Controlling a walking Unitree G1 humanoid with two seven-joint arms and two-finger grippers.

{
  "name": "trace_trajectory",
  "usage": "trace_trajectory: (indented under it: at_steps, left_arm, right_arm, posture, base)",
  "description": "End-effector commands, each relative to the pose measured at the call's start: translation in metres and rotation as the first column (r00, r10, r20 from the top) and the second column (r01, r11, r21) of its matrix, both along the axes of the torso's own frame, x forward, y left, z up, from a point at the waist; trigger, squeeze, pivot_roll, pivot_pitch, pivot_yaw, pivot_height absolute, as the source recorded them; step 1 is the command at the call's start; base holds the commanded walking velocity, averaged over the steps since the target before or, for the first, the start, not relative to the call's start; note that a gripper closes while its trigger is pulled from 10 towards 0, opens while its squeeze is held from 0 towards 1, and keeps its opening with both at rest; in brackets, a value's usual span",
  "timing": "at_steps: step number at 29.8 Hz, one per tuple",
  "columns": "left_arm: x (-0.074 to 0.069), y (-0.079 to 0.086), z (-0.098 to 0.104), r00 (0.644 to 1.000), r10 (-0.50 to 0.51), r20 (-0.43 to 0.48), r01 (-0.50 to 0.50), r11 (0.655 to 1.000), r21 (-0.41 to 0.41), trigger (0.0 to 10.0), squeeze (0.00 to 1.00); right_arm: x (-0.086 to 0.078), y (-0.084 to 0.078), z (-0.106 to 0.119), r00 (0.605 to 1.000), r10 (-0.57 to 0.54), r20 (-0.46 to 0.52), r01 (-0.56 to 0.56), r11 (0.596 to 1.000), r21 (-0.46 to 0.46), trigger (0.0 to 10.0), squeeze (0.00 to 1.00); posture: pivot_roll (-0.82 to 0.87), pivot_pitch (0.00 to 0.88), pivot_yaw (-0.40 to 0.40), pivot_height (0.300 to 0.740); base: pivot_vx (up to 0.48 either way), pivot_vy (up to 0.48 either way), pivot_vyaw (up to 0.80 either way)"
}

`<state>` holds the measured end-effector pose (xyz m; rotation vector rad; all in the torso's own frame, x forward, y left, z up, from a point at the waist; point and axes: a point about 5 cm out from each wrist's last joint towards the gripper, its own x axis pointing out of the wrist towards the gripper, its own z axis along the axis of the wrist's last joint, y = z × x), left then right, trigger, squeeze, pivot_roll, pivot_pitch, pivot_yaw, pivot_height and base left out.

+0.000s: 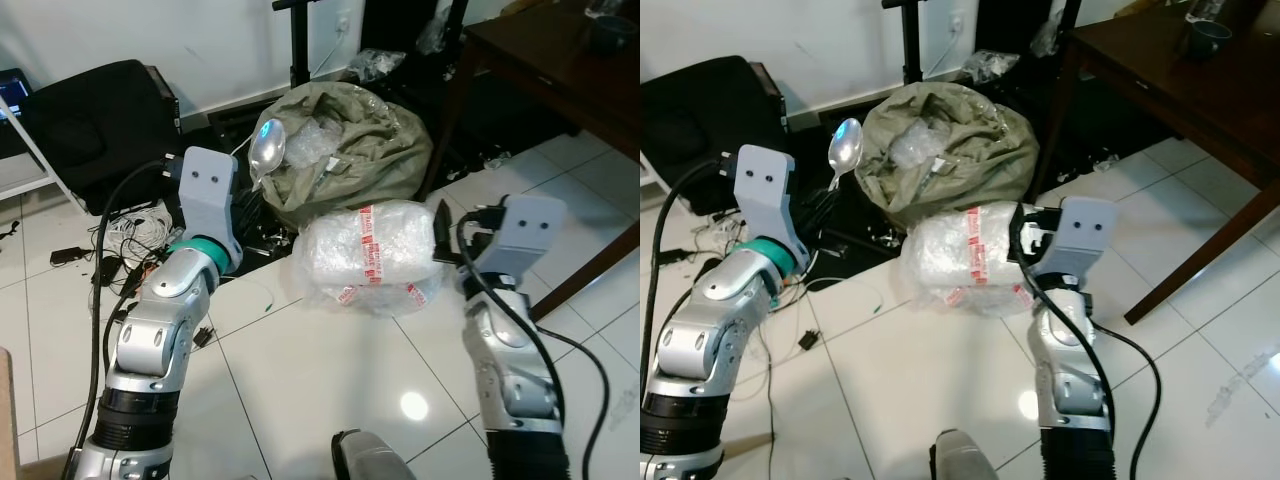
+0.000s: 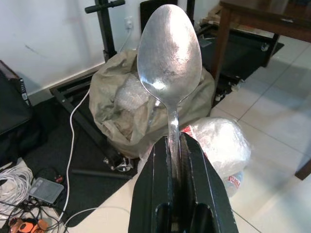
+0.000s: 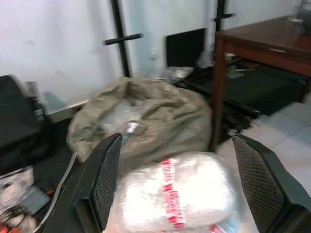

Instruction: Setting the table

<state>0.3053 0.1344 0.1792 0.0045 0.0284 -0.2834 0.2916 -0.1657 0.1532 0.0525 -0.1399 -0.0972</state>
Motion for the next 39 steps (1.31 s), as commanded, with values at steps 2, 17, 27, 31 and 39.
trace_trajectory:
  at_steps: [2,17,27,31,39]
  left_arm:
    - [-0.0004,-0.0015,-0.0019,1.0,-0.013,-0.011,0.013,1.0,-0.007,10.0,0.0]
    - [0.0021,-0.0008,-0.0023,1.0,-0.024,-0.008,0.024,1.0,-0.003,10.0,0.0]
    - [0.002,-0.0002,-0.0028,1.0,-0.02,-0.009,0.02,1.0,-0.002,10.0,0.0]
    - [0.0019,0.0002,-0.0028,1.0,-0.019,-0.009,0.019,1.0,-0.001,10.0,0.0]
    - [0.0016,0.0014,-0.0038,1.0,-0.015,-0.01,0.015,1.0,0.004,10.0,0.0]
  right_arm:
    - [-0.0016,-0.0047,-0.0045,1.0,-0.019,-0.018,0.019,1.0,-0.009,10.0,0.0]
    - [-0.001,-0.0049,-0.0036,1.0,-0.019,-0.014,0.019,1.0,-0.011,10.0,0.0]
    - [-0.0001,-0.0048,-0.0033,1.0,-0.014,-0.014,0.014,1.0,-0.016,10.0,0.0]
    - [0.0001,-0.0038,-0.0024,1.0,-0.008,-0.005,0.008,1.0,-0.023,10.0,0.0]
    - [0.0017,-0.0024,-0.0009,1.0,-0.003,0.003,0.004,0.999,-0.053,10.0,0.0]
  posture:
    - [-0.15,0.0,0.089,0.74]
    - [-0.16,0.0,0.091,0.74]
    - [-0.16,0.0,0.089,0.74]
    - [-0.15,0.0,0.089,0.74]
    - [-0.15,0.0,0.089,0.74]
  base:
    - [0.0,0.0,-0.8]
    - [0.0,0.0,-0.16]
    - [0.0,0.0,-0.08]
    - [0.0,0.0,-0.6]
    - [0.0,0.0,0.0]
